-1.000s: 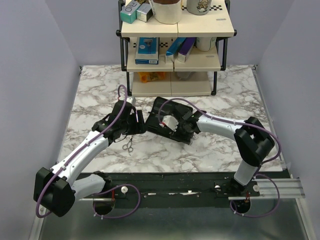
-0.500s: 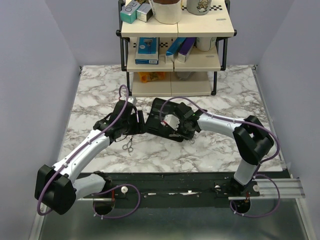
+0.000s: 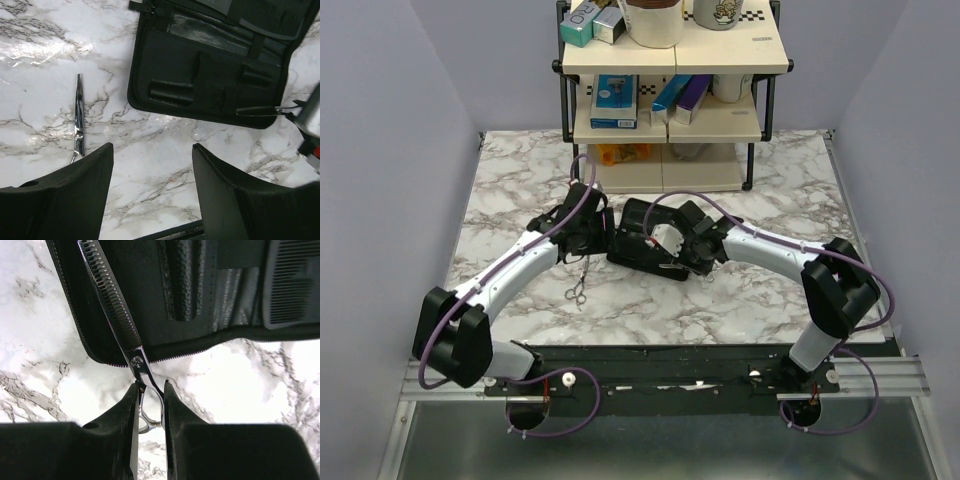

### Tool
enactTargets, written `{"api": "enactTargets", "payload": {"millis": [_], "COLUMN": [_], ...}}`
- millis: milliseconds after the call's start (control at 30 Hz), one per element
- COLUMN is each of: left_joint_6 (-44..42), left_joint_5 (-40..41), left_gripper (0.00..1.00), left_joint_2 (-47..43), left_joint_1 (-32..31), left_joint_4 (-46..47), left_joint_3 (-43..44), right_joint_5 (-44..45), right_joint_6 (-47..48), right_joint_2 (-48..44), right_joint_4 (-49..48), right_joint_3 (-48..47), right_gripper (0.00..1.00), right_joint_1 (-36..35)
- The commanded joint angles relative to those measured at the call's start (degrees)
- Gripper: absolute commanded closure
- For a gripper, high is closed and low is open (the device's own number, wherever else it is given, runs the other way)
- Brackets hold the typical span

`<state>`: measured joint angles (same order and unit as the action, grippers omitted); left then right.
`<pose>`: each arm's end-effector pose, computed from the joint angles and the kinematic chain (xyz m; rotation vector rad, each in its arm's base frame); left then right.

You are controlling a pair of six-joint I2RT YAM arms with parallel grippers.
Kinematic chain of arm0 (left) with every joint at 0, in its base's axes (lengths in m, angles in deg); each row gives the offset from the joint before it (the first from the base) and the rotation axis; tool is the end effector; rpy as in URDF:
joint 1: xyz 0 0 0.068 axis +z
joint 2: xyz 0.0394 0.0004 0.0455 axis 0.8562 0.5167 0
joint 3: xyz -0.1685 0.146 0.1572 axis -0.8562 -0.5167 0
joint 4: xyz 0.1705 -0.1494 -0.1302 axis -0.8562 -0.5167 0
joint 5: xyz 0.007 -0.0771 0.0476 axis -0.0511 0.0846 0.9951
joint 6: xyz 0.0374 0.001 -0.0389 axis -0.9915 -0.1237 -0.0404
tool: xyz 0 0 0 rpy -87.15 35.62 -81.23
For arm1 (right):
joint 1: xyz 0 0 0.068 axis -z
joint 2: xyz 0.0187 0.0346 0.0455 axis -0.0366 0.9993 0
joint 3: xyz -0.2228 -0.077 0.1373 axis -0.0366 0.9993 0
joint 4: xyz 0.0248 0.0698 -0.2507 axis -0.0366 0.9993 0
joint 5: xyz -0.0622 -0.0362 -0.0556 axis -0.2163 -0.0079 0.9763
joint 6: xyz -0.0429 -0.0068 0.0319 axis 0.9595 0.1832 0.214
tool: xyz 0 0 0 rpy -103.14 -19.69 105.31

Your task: Sort the hair-cutting tools

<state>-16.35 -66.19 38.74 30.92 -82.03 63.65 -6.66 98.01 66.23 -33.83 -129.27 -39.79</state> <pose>0.2402 -0.1277 0.2560 -0.1045 2.5243 -0.4526 0.2441 0.2175 0.1825 -1.6399 2.2721 0.0043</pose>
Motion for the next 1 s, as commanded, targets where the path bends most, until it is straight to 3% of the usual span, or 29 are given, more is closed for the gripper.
{"api": "enactTargets", "payload": {"millis": [0,433,967], "left_joint_6": [0.93,4.71,6.38], "left_joint_5": [4.51,8.29,13.65], "left_gripper": [0.30,0.32,0.32], "left_joint_2": [5.39,18.92,29.13], "left_joint_1": [0.19,-0.51,-4.91], "left_joint_4": [-0.93,5.58,1.80], "left_joint_3": [4.23,5.47,5.82], "right_joint_5": [1.93,7.73,11.60], "right_joint_6": [-0.27,-2.99,-4.84], "right_joint_2": [-2.64,-1.85,2.19], "right_joint_4": [2.09,4.73,7.27], "right_joint_3": [-2.32,-4.08,-5.66], "right_gripper": [0.99,0.99,0.99], "right_joint_1": [0.05,-0.04,-0.74]}}
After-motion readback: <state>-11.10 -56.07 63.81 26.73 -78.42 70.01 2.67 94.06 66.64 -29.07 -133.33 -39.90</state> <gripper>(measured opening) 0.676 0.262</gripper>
